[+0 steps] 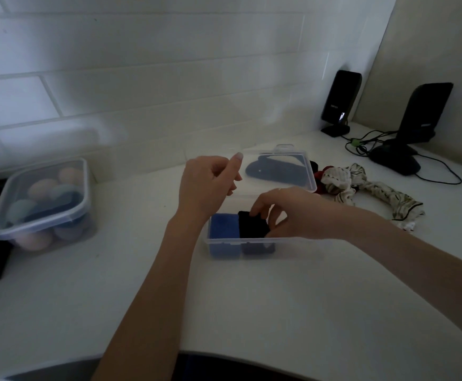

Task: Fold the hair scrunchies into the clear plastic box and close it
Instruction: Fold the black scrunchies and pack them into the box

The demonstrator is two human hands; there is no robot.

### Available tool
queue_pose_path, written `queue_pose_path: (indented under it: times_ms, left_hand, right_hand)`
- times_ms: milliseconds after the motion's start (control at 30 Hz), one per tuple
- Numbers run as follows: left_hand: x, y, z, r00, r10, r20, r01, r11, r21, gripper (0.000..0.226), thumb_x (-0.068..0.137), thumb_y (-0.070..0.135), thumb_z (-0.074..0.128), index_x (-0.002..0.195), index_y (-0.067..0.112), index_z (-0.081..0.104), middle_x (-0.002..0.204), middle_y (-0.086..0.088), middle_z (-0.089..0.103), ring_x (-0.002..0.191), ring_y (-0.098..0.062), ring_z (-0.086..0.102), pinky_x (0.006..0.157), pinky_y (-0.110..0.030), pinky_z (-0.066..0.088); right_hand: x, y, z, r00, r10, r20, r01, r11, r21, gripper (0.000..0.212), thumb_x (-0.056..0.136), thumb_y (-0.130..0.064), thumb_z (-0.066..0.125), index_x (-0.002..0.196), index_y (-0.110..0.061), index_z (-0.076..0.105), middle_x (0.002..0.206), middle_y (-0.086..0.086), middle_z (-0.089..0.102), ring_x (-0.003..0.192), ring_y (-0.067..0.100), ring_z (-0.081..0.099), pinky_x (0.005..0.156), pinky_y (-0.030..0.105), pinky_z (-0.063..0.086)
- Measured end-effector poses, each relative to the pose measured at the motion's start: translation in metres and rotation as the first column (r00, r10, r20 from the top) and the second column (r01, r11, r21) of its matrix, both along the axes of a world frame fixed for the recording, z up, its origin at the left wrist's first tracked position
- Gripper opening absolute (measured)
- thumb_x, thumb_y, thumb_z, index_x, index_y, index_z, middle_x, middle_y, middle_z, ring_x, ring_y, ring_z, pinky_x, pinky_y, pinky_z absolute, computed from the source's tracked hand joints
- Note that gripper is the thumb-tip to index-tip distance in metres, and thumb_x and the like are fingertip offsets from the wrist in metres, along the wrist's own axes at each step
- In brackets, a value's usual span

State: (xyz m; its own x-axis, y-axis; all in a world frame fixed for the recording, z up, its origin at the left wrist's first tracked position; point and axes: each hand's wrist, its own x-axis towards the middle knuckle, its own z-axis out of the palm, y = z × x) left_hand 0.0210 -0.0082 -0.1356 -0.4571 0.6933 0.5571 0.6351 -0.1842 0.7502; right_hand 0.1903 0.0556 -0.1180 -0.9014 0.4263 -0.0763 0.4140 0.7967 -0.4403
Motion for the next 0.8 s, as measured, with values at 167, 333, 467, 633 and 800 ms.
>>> queue_pose_path:
  times_ms: [167,333,467,633,800]
  left_hand:
    - [0.001,0.001,-0.001,1.0,-0.012,0.027,0.013,1.0,-0.013,0.043,0.09,0.037,0.052,0.063,0.009,0.071,0.05,0.002,0.062,0.045,-0.012,0.06,0.054,-0.024,0.048]
    - [0.002,0.001,0.0,1.0,-0.01,0.017,0.01,1.0,-0.022,0.041,0.091,0.034,0.054,0.064,0.008,0.071,0.05,0.003,0.062,0.045,-0.011,0.06,0.054,-0.022,0.047]
    - [0.002,0.001,0.0,1.0,-0.011,0.019,0.012,0.999,-0.03,0.041,0.091,0.033,0.054,0.064,0.008,0.071,0.05,0.003,0.062,0.045,-0.01,0.059,0.055,-0.022,0.047]
    - [0.003,0.0,0.001,1.0,-0.01,0.02,0.011,0.999,-0.04,0.041,0.092,0.033,0.053,0.065,0.008,0.071,0.052,0.004,0.062,0.047,-0.011,0.06,0.057,-0.023,0.047]
    - [0.003,0.0,0.001,0.999,-0.012,0.032,0.014,0.999,-0.051,0.041,0.092,0.033,0.053,0.066,0.007,0.072,0.052,0.002,0.063,0.047,-0.013,0.06,0.056,-0.023,0.046]
  right_hand:
    - [-0.004,-0.002,0.001,1.0,-0.002,0.013,0.002,1.0,-0.016,0.046,0.074,-0.018,0.077,0.116,-0.023,0.059,0.102,-0.002,0.063,0.086,0.014,0.066,0.078,0.026,0.055]
    - [-0.011,-0.005,0.0,0.999,-0.029,0.025,0.027,0.997,0.075,0.045,0.075,-0.031,0.075,0.117,-0.019,0.063,0.097,-0.004,0.064,0.082,0.012,0.06,0.07,0.016,0.048]
    - [-0.019,-0.009,-0.001,0.995,-0.035,0.088,0.023,0.991,0.135,0.039,0.077,-0.033,0.072,0.113,-0.019,0.066,0.097,-0.003,0.064,0.078,0.013,0.057,0.069,0.019,0.048]
    - [-0.029,-0.009,0.0,0.973,-0.1,0.209,0.061,0.981,0.185,0.041,0.081,-0.037,0.068,0.12,-0.027,0.059,0.114,-0.003,0.063,0.091,0.016,0.057,0.083,0.034,0.052]
    - [-0.029,-0.011,0.004,0.962,-0.081,0.262,0.037,0.985,0.171,0.043,0.082,-0.038,0.066,0.123,-0.028,0.058,0.118,-0.003,0.062,0.09,0.015,0.055,0.083,0.032,0.051]
